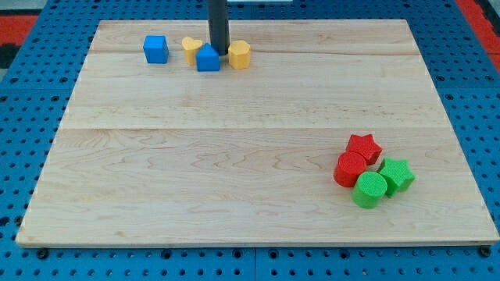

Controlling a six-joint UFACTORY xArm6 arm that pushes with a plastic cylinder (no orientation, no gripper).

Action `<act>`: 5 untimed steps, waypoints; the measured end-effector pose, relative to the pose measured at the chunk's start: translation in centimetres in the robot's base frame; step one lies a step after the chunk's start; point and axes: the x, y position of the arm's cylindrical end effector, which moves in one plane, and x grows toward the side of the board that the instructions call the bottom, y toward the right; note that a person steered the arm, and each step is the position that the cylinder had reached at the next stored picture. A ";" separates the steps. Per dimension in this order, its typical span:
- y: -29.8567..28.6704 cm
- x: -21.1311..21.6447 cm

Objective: Move your arm to the left of the blue cube

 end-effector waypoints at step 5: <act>-19.1 2.8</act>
